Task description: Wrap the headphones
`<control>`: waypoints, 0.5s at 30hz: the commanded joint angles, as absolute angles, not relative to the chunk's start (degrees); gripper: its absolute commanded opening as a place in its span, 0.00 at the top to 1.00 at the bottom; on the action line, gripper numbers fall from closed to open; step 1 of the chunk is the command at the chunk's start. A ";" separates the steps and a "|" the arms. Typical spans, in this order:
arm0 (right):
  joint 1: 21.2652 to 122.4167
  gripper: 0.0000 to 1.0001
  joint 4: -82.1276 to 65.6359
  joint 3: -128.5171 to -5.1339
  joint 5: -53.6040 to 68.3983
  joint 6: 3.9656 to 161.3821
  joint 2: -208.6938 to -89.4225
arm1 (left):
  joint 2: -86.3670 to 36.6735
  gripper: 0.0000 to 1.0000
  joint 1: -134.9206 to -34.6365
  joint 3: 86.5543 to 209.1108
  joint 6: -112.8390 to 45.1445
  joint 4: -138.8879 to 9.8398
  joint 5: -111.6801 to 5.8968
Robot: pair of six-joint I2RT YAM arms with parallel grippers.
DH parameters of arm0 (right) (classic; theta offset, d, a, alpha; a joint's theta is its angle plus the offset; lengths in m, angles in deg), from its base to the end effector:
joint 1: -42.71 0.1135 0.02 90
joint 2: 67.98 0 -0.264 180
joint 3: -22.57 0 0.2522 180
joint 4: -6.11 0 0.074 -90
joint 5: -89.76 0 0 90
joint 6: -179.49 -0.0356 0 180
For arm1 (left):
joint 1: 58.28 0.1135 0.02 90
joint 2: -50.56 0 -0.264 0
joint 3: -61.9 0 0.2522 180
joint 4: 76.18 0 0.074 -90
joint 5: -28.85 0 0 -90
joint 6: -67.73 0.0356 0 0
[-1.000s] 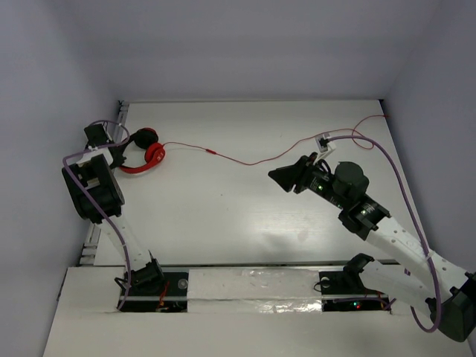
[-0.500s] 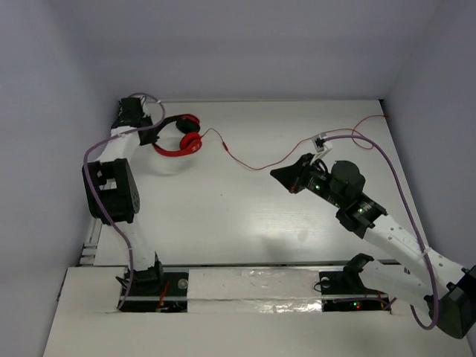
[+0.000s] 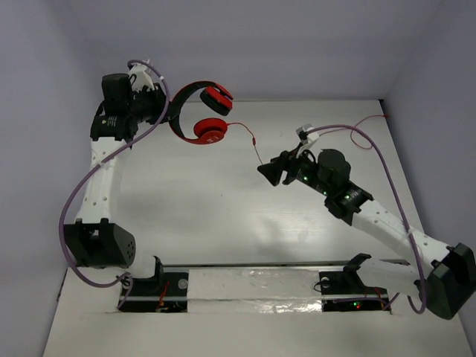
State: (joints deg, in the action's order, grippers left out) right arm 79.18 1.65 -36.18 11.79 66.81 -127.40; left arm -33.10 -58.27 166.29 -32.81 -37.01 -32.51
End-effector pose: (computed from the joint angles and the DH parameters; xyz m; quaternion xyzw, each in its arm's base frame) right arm 0.1936 0.1523 0.3281 -0.1583 0.7202 0.3985 0.5454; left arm 0.3266 -0.0170 0.4319 0.0717 0.7960 -0.2518 0.5457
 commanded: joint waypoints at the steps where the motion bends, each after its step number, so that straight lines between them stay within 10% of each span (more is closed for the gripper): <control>1: 79.54 0.30 7.28 -38.83 10.92 73.13 -133.17 | -31.45 1.00 -58.37 169.61 -35.72 -35.53 -22.40; 15: 77.00 0.31 23.19 -37.51 4.33 78.33 -147.17 | -25.91 1.00 -59.51 170.15 -40.10 -39.65 -15.54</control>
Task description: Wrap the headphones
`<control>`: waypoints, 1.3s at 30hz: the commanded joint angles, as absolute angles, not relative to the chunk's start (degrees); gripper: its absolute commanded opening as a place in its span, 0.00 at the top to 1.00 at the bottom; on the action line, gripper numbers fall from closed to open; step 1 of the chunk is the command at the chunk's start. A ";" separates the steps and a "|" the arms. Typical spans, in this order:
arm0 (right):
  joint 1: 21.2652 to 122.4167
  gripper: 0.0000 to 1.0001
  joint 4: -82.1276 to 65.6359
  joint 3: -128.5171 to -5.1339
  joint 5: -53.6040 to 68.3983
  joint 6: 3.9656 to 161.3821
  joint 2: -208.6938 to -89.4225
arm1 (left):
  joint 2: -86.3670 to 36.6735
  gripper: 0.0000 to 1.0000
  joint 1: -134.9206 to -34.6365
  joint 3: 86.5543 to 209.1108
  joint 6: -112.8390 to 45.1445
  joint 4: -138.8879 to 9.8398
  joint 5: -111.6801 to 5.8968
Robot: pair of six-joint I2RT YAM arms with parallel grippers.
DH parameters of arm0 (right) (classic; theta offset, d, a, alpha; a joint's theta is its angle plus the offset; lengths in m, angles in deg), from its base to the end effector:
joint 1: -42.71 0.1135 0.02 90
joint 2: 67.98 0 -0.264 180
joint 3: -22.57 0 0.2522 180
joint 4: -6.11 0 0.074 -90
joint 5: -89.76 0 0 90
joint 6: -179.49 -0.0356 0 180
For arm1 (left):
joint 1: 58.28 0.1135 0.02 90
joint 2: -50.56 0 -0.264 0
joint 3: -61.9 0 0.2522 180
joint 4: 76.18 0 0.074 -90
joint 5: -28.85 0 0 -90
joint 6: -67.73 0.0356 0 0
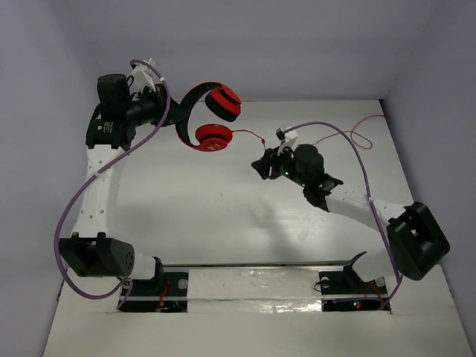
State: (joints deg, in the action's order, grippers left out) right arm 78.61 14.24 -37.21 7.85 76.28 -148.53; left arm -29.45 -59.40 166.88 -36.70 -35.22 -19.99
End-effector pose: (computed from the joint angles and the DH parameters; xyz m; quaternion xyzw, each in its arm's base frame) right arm 0.2555 0.1911 0.2606 -0.1964 0.7548 0.3092 0.5441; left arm 0.2992 -0.0293 0.4522 0.1235 0.7671 -0.3544 0.5203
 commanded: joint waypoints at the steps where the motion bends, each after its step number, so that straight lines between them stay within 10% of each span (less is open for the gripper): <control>1: 76.99 0.52 22.24 -37.60 4.85 78.59 -146.99 | -25.91 1.00 -59.51 170.23 -41.07 -40.53 -14.93; 4: 76.46 0.89 18.47 -38.47 10.63 79.03 -145.07 | -25.99 1.00 -59.51 171.28 -40.90 -39.75 -21.13; 12: 76.46 1.00 30.90 -23.74 11.21 70.33 -133.11 | -29.42 1.00 -59.51 172.95 -43.27 -42.21 -22.39; 15: 76.46 0.82 26.93 -24.93 9.51 71.90 -134.50 | -28.98 1.00 -59.51 173.22 -43.54 -42.47 -22.22; 18: 76.46 0.35 26.18 -28.10 7.77 72.35 -138.19 | -28.46 1.00 -59.51 173.05 -43.01 -41.94 -21.87; 20: 76.46 0.29 26.36 -28.63 5.74 73.83 -140.04 | -27.84 1.00 -59.51 172.96 -43.01 -41.94 -21.60; 39: 64.34 0.38 30.05 -40.14 9.32 75.87 -159.64 | -24.50 1.00 -56.97 176.73 -45.56 -41.06 -13.34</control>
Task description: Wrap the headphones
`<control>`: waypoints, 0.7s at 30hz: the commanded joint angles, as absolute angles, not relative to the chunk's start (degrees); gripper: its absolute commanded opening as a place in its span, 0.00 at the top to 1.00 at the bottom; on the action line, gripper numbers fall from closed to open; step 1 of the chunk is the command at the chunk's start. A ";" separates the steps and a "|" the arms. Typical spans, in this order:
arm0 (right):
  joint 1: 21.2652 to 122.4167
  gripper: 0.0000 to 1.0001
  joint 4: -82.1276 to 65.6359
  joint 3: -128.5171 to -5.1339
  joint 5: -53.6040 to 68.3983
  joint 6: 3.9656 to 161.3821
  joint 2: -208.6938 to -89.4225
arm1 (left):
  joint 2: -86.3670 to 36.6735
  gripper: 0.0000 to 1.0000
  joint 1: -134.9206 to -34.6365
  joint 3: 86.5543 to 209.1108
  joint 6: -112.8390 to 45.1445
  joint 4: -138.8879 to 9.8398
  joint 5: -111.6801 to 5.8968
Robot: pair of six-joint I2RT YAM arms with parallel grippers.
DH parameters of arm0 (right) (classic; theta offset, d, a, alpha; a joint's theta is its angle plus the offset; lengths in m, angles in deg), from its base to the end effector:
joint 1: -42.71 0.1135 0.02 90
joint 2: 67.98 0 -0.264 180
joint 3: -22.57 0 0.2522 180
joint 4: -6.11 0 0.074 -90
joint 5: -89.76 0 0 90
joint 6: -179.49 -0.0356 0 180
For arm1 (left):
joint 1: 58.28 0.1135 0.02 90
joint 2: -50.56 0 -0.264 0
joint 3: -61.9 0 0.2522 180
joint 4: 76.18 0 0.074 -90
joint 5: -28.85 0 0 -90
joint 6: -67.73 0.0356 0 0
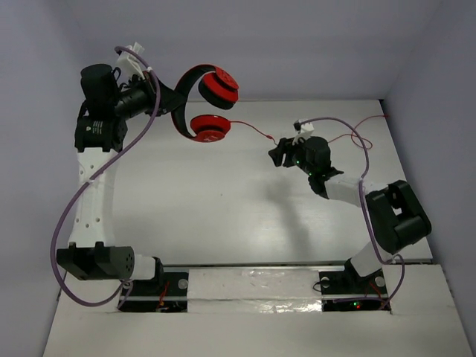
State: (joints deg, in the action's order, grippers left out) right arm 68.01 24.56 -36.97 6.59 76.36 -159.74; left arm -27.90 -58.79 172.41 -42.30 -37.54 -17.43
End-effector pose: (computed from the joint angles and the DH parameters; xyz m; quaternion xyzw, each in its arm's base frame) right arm 0.3125 0.1524 0.2169 -0.1198 0.7771 0.2470 0.5664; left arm 0.2798 -0.0271 0.4946 0.1267 0.7249 -0.3836 0.5580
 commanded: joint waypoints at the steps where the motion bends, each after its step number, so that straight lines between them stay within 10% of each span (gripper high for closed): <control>1: 64.34 0.37 30.05 -40.32 10.47 75.87 -159.65 | -24.67 1.00 -56.09 177.00 -47.21 -42.19 -12.30; 21: 63.19 0.38 26.01 -45.94 21.11 76.13 -167.46 | -34.34 1.00 -47.56 189.40 -64.10 -53.89 -3.94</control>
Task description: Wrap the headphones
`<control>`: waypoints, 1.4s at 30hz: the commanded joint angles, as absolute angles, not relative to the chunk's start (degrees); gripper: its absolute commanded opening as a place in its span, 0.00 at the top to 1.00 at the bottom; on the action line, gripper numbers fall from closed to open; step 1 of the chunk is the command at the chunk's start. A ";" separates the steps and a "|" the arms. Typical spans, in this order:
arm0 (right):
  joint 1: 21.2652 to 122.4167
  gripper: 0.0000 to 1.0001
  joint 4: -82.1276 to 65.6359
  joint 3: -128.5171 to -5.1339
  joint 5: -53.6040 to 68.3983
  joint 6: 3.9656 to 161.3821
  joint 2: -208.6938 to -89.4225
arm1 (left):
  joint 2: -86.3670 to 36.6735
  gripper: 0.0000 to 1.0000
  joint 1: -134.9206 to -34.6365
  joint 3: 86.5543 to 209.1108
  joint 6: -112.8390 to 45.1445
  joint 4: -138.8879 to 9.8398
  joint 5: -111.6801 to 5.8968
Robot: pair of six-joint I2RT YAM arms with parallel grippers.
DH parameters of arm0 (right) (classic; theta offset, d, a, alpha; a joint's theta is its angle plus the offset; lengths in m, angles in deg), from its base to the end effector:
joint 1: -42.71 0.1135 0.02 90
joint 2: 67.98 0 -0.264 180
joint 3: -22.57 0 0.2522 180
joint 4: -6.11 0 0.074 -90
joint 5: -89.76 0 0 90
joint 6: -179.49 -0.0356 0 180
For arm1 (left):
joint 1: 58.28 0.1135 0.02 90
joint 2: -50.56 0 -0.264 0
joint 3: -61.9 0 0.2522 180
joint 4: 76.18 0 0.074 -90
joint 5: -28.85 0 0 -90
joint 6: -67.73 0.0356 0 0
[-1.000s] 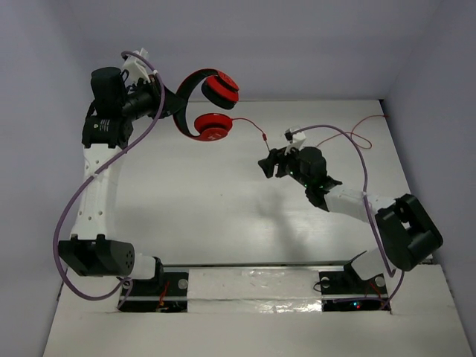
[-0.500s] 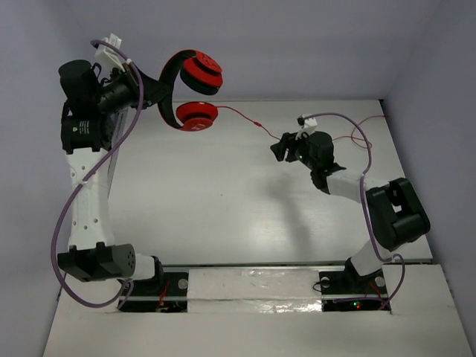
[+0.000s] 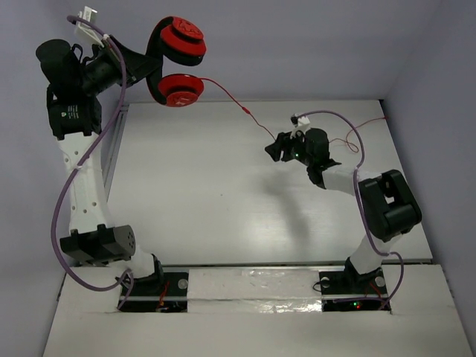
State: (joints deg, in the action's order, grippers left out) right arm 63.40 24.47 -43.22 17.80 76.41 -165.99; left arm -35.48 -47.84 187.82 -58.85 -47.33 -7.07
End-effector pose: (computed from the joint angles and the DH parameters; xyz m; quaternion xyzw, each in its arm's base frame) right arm 0.3468 0.1428 0.2146 -0.1481 0.7694 0.2950 0.5469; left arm 0.2889 0.0239 0.5567 0.0958 0.6593 -0.4370 0.6042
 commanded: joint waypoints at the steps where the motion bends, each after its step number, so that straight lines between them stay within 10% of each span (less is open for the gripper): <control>1: 63.19 0.40 25.84 -46.12 21.55 75.87 -167.82 | -34.34 1.00 -46.95 189.22 -64.89 -54.42 -3.68; 8: 63.19 1.00 25.40 -44.19 21.03 69.37 -166.07 | -33.11 1.00 -46.41 178.09 -71.39 -62.59 -8.58; 20: 76.79 1.00 -6.93 -49.29 3.37 65.67 -164.92 | -33.02 1.00 -45.80 142.48 -85.46 -87.29 -18.26; 33: 105.19 1.00 -36.98 -61.49 -21.50 70.84 -160.10 | -30.56 1.00 -56.95 141.14 -71.98 -75.97 -48.03; 42: 107.49 1.00 -51.32 -75.03 -29.41 78.31 -152.71 | -30.12 1.00 -70.22 141.84 -59.72 -67.26 -64.66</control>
State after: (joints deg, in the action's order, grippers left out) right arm 108.10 -44.29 -70.35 -22.81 73.98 -154.32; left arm -33.58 -67.08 138.08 -65.23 -67.74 -56.97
